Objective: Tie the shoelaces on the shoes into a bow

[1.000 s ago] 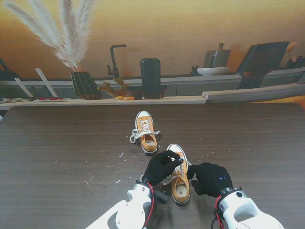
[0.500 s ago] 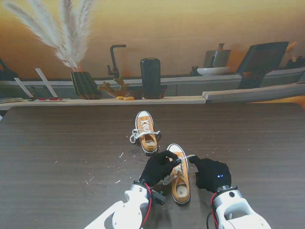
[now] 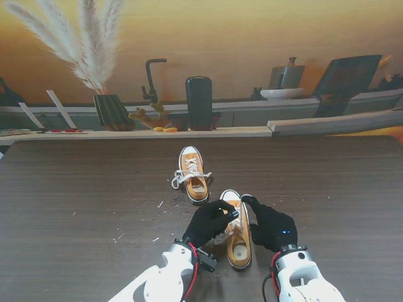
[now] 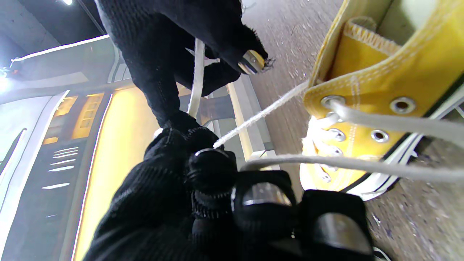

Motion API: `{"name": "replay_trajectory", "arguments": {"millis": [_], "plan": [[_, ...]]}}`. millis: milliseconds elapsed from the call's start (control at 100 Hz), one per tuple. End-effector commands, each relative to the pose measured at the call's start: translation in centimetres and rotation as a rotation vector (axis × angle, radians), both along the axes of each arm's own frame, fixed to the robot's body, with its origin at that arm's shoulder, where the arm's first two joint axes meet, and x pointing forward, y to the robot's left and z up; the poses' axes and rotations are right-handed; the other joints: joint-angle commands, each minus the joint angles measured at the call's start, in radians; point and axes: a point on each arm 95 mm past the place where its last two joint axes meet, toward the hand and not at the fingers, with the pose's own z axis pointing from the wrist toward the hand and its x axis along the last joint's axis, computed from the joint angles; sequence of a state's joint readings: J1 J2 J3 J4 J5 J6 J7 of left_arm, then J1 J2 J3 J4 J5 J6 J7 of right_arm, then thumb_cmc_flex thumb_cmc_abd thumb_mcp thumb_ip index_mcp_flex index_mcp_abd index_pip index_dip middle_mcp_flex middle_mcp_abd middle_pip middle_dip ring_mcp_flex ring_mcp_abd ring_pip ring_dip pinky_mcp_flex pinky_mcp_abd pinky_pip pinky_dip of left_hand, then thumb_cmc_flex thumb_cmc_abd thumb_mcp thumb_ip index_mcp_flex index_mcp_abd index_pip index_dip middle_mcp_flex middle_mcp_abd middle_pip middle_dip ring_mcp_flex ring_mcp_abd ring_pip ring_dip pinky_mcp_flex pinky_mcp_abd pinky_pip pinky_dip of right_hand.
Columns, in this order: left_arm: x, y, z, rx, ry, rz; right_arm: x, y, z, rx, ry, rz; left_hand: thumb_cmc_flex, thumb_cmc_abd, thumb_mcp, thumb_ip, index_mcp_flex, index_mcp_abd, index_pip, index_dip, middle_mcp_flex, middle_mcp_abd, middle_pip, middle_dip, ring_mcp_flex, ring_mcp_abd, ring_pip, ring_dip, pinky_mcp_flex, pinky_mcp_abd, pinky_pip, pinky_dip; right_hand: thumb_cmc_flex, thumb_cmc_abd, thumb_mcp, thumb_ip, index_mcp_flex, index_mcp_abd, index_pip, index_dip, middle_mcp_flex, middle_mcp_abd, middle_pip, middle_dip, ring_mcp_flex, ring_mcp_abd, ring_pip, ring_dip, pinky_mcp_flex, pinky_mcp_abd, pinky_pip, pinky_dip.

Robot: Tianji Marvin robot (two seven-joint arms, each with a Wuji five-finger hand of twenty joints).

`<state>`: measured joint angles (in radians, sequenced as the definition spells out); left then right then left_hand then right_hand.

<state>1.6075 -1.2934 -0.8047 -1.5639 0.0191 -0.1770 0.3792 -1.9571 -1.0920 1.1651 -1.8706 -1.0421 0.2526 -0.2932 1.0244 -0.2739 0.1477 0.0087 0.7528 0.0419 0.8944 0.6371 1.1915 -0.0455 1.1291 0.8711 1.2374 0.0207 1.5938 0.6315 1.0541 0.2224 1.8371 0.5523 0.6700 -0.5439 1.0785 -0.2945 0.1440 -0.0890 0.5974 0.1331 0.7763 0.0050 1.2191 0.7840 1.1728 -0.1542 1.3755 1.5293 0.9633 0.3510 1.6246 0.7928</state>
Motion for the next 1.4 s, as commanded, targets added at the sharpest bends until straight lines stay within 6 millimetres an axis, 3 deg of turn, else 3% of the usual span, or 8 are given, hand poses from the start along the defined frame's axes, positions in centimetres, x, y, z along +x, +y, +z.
{"name": "replay_trajectory", "arguments": {"millis": [0, 390, 490, 610, 800, 970, 1190, 1390], "plan": [[-0.2, -0.1, 0.4, -0.005, -0.005, -0.019, 0.0, 0.3, -0.5, -0.001, 0.008, 0.009, 0.024, 0.014, -0.034, -0.004, -0.016, -0.022, 0.017, -0.025, 0.004, -0.004, 0.014, -0.004, 0.037, -0.003, 0.026, -0.011, 0.027, -0.036, 0.208, 0.003, 0.045, 0.002, -0.008, 0.023, -0.054, -0.023, -0.073, -0.045, -0.026, -0.018, 0.035, -0.015, -0.023, -0.023, -0.001, 0.041, -0.007, -0.005, -0.002, 0.017], [-0.6, 0.4, 0.5, -0.027, -0.010, -0.041, 0.5, 0.5, -1.7, 0.098, -0.058, 0.005, 0.011, -0.003, -0.036, 0.013, -0.016, -0.050, -0.020, -0.081, 0.007, -0.007, 0.014, -0.003, 0.037, -0.008, 0.026, -0.009, 0.027, -0.036, 0.209, 0.001, -0.070, 0.032, 0.001, 0.022, 0.016, -0.073, -0.633, 0.034, -0.148, 0.002, -0.032, -0.081, -0.160, 0.060, -0.128, 0.041, -0.188, 0.015, -0.124, 0.019], [-0.9, 0.8, 0.7, -0.031, -0.012, -0.041, 0.5, 0.4, -1.9, 0.103, -0.084, 0.013, -0.011, -0.013, -0.032, 0.028, -0.034, -0.049, -0.087, -0.172, 0.006, -0.006, 0.013, -0.002, 0.037, -0.008, 0.026, -0.009, 0.027, -0.037, 0.209, -0.001, -0.182, 0.098, 0.028, 0.155, 0.021, -0.102, -0.639, -0.017, -0.296, 0.038, -0.184, -0.166, -0.288, 0.198, -0.459, 0.029, -0.390, 0.022, -0.313, -0.031], [-1.1, 1.4, 0.9, -0.025, -0.022, -0.027, 0.4, 0.2, -2.0, 0.114, -0.113, 0.029, -0.060, -0.024, -0.026, 0.041, -0.072, -0.028, -0.224, -0.265, -0.004, 0.002, 0.004, 0.001, 0.038, -0.008, 0.023, -0.009, 0.027, -0.040, 0.203, -0.006, -0.283, 0.084, 0.031, 0.154, 0.019, -0.130, -0.629, 0.000, -0.445, 0.080, -0.413, -0.378, -0.383, 0.437, -1.066, -0.336, -0.656, 0.002, -0.612, -0.211], [-1.6, 2.3, 1.1, -0.017, -0.022, -0.012, 0.0, -0.1, -1.6, 0.115, -0.147, 0.035, -0.098, -0.011, -0.002, 0.044, -0.086, 0.006, -0.309, -0.287, -0.014, 0.005, -0.003, 0.006, 0.037, -0.009, 0.017, -0.011, 0.027, -0.044, 0.198, -0.012, -0.418, 0.069, 0.013, 0.144, 0.013, -0.166, -0.606, 0.177, -0.591, 0.071, -0.548, -0.462, -0.626, 0.548, -1.253, -1.023, -0.905, -0.024, -0.837, -0.422], [-2.0, 3.0, 1.2, -0.009, -0.023, -0.004, -0.6, -0.5, -0.6, 0.097, -0.200, 0.012, -0.104, -0.006, 0.006, 0.043, -0.084, 0.010, -0.320, -0.286, -0.018, 0.010, -0.006, 0.007, 0.037, -0.009, 0.015, -0.011, 0.026, -0.042, 0.194, -0.015, -0.447, 0.104, -0.086, 0.138, -0.025, -0.248, -0.258, 0.087, -0.601, 0.077, -0.612, -0.488, -0.704, 0.581, -1.290, -1.183, -0.967, -0.005, -0.850, -0.500], [-2.3, 4.4, 1.5, 0.042, -0.048, 0.020, -1.6, -0.7, 0.2, 0.070, -0.208, -0.062, -0.112, -0.006, 0.010, 0.043, -0.072, 0.015, -0.321, -0.281, -0.015, 0.012, -0.007, 0.008, 0.038, -0.008, 0.014, -0.011, 0.026, -0.041, 0.196, -0.018, -0.463, 0.063, -0.141, 0.126, -0.029, -0.344, 0.047, 0.035, -0.567, 0.090, -0.088, -0.125, -0.326, 0.544, -1.170, -1.044, -0.697, 0.003, -0.527, -0.211], [-2.6, 5.4, 1.9, 0.059, -0.055, 0.045, -1.6, -0.5, 0.3, 0.157, -0.199, -0.067, -0.106, -0.011, 0.016, 0.043, -0.067, 0.014, -0.321, -0.278, -0.012, 0.011, -0.008, 0.009, 0.038, -0.008, 0.014, -0.011, 0.026, -0.040, 0.198, -0.019, -0.438, 0.049, -0.106, 0.130, -0.047, -0.264, 0.072, 0.033, -0.285, 0.045, 0.024, 0.120, 0.060, 0.552, -1.076, -1.385, -0.488, -0.061, -0.191, -0.008]]}}
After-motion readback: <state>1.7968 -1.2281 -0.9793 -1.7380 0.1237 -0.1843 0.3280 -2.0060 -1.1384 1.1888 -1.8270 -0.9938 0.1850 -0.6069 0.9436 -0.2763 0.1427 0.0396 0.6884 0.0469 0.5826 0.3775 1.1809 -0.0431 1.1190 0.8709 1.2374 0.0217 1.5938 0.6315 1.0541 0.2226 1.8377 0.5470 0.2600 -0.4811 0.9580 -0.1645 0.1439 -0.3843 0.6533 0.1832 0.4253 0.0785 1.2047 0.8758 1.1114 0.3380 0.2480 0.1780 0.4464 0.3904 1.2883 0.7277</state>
